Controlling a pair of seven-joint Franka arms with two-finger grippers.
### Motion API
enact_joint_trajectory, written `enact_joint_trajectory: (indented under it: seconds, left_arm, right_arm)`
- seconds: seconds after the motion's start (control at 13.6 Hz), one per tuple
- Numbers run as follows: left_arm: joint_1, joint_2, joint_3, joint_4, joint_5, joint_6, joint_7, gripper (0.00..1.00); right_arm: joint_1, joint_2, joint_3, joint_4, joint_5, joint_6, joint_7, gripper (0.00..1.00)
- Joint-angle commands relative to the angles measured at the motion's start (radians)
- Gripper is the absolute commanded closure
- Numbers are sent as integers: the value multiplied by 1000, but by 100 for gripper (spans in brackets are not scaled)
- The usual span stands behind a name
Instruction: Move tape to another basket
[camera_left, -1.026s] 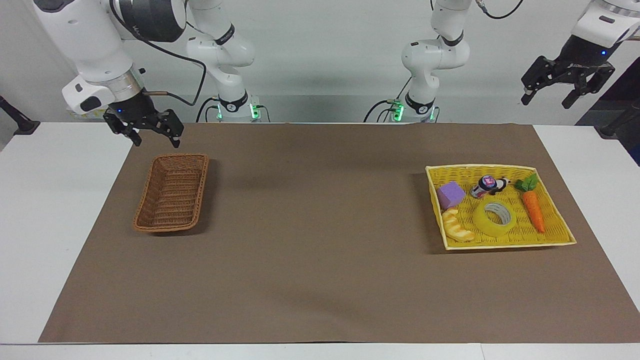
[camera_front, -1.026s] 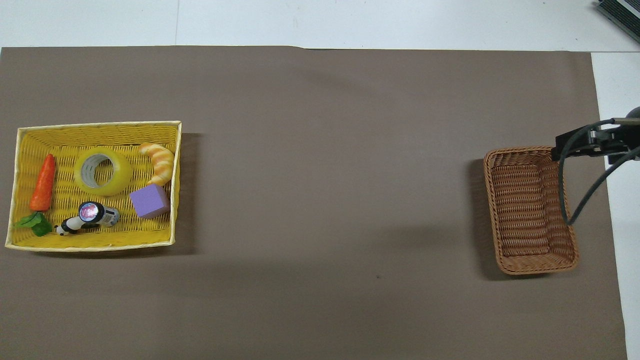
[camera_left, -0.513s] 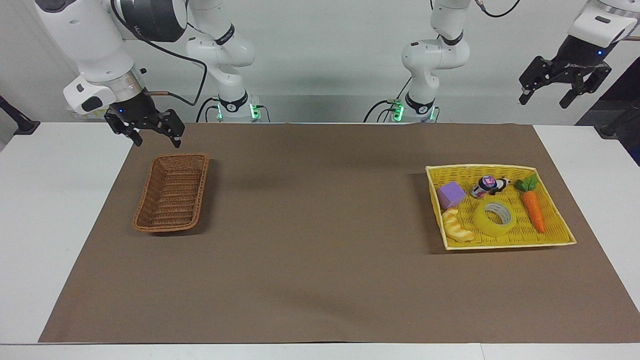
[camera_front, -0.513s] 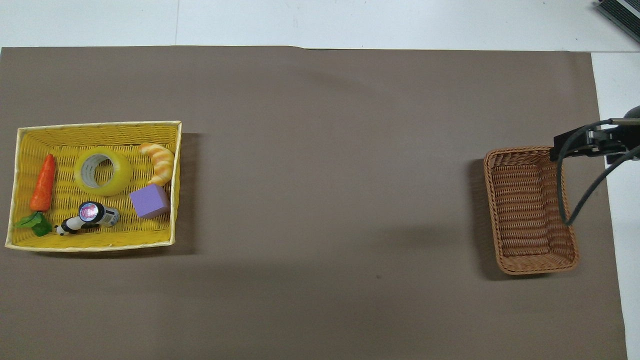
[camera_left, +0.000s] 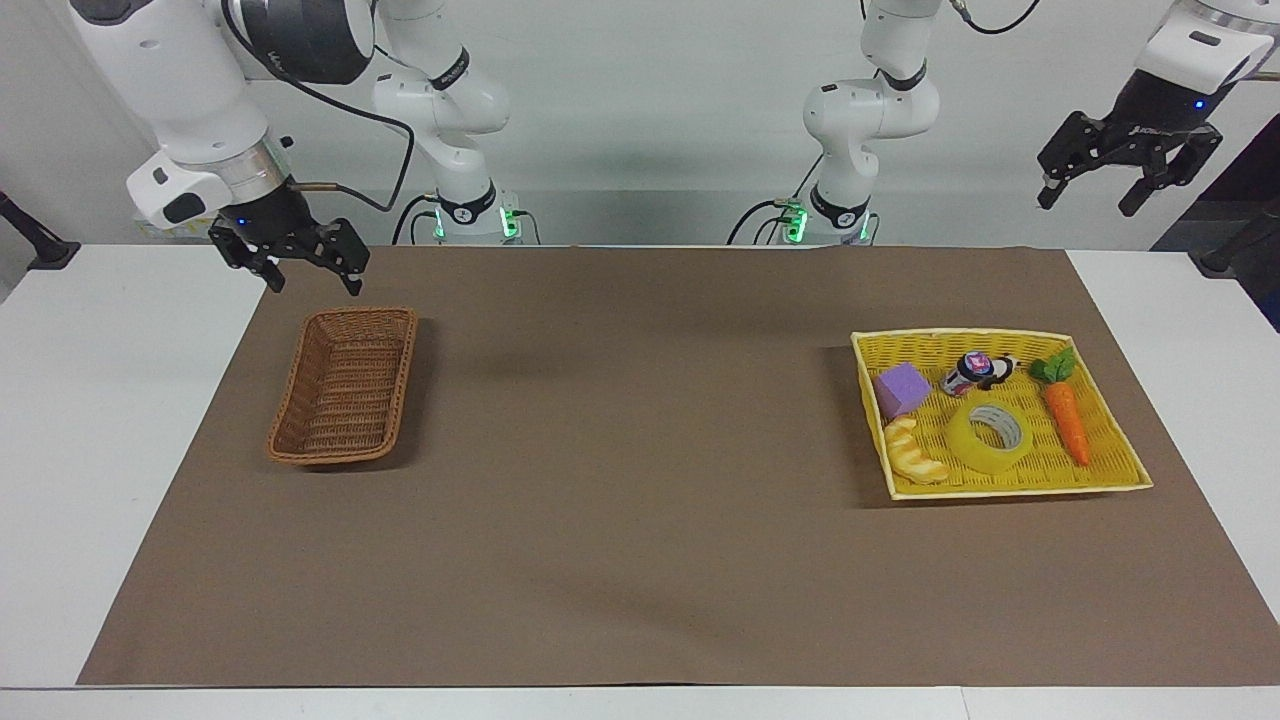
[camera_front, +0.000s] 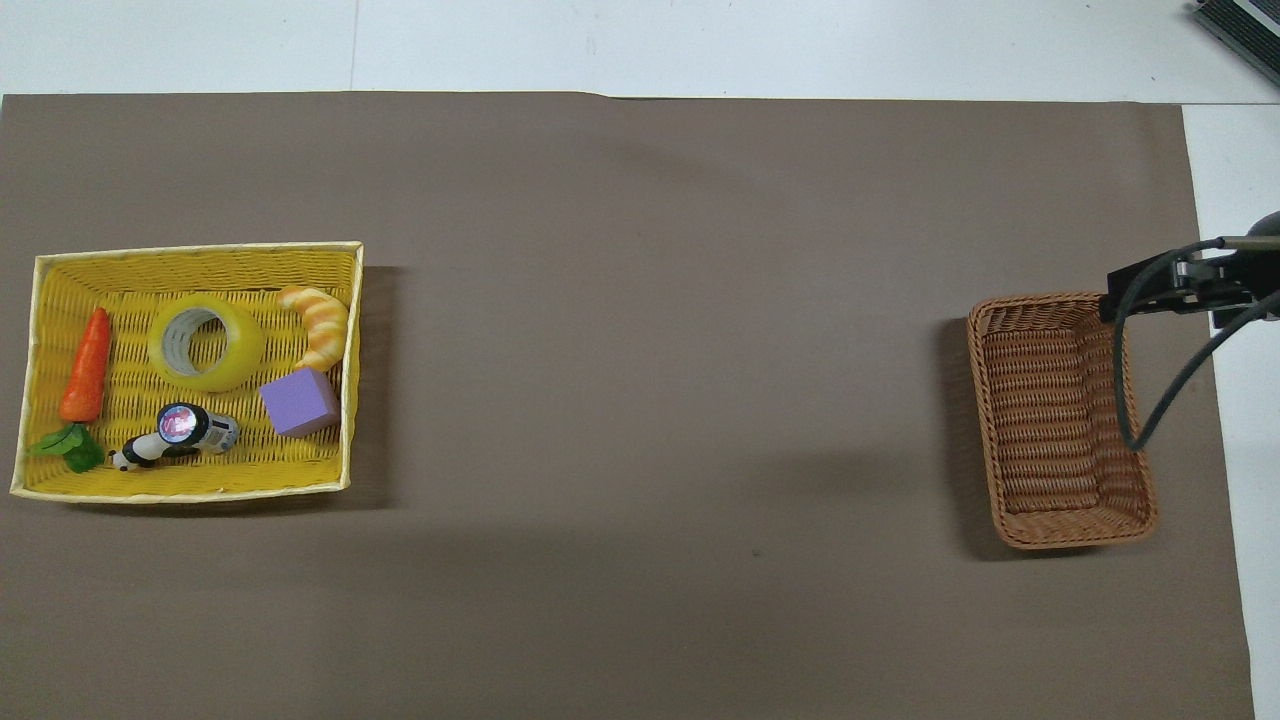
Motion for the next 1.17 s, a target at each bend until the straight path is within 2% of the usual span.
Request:
enact_joint_trajectory:
  seconds: [0.0, 0.59, 1.1]
  left_arm:
    - [3, -35, -7, -45, 15, 30, -1, 0]
    - [4, -39, -7, -88, 13, 85, -1, 0]
    - [24, -27, -4, -316, 13, 359, 34, 0]
  right_arm:
    - [-6, -11, 6, -15, -2, 11, -1, 0]
    - [-8, -9, 6, -15, -2, 11, -1, 0]
    - [-8, -9, 6, -12, 0, 13, 2, 0]
